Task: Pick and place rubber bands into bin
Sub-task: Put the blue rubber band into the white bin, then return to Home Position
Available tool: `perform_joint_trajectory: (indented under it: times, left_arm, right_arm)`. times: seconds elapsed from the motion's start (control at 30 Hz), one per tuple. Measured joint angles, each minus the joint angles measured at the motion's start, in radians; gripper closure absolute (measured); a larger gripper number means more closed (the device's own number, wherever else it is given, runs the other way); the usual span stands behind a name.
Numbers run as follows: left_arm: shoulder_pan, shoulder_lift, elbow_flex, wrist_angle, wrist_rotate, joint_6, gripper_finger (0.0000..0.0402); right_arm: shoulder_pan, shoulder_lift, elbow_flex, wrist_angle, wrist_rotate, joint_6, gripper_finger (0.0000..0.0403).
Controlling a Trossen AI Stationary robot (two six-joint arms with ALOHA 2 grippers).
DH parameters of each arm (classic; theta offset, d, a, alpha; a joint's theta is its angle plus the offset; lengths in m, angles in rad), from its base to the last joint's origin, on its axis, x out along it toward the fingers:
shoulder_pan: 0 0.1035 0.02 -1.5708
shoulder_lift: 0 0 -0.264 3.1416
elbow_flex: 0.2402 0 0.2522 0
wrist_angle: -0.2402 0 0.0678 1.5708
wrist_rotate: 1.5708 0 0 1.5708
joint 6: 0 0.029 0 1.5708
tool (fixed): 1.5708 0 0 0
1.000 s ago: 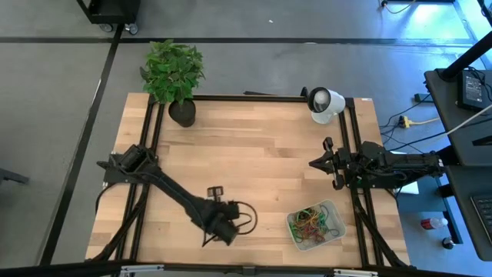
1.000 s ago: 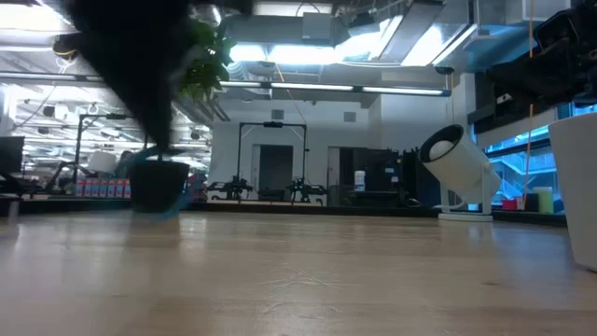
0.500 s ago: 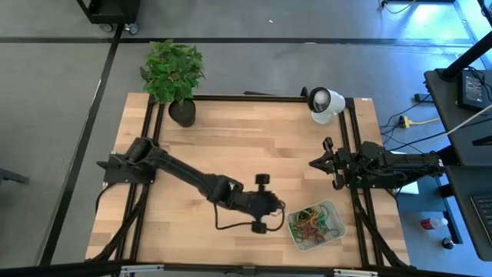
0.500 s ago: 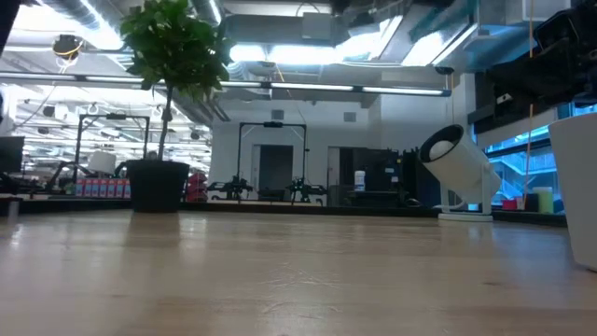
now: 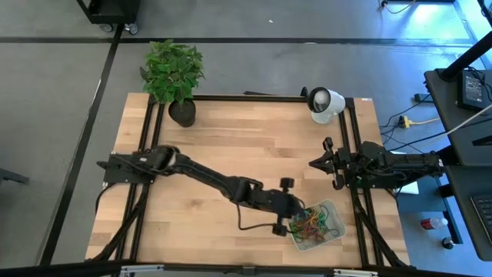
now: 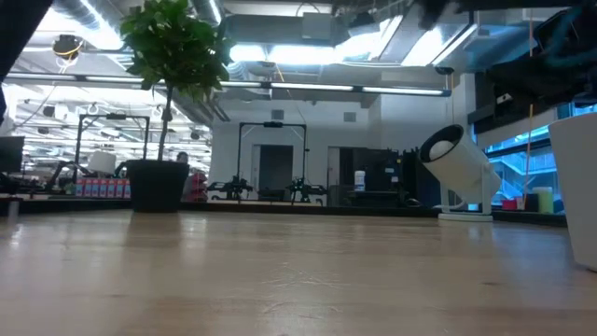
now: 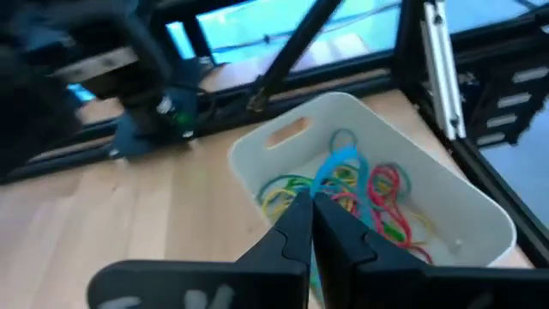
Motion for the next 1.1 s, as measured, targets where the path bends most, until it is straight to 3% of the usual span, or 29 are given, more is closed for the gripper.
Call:
perform_joint_trajectory:
  times: [0.17,0.3,0.53,0.97,1.1]
  left_arm:
    - [0.0,0.125,0.188,-0.058,0.047,0.038,0.04]
    - [0.0,0.197,0.258,-0.073,0.06,0.047,0.0399]
    - [-0.001,0.235,0.262,-0.096,0.115,0.069,0.0372]
    - [-0.003,0.235,0.261,-0.191,0.111,0.069,0.0266]
    - [0.001,0.229,0.293,-0.298,0.034,0.069,0.0254]
  right_arm:
    - [0.0,0.0,0.0,0.001,-0.001,-0.001,0.0377]
    - [0.0,0.0,0.0,0.0,-0.001,-0.001,0.0377]
    - [0.0,0.0,0.0,0.0,0.0,0.001,0.0377]
    - [0.0,0.0,0.0,0.0,0.0,-0.001,0.0377]
    - [0.0,0.0,0.0,0.0,0.0,0.001,0.0377]
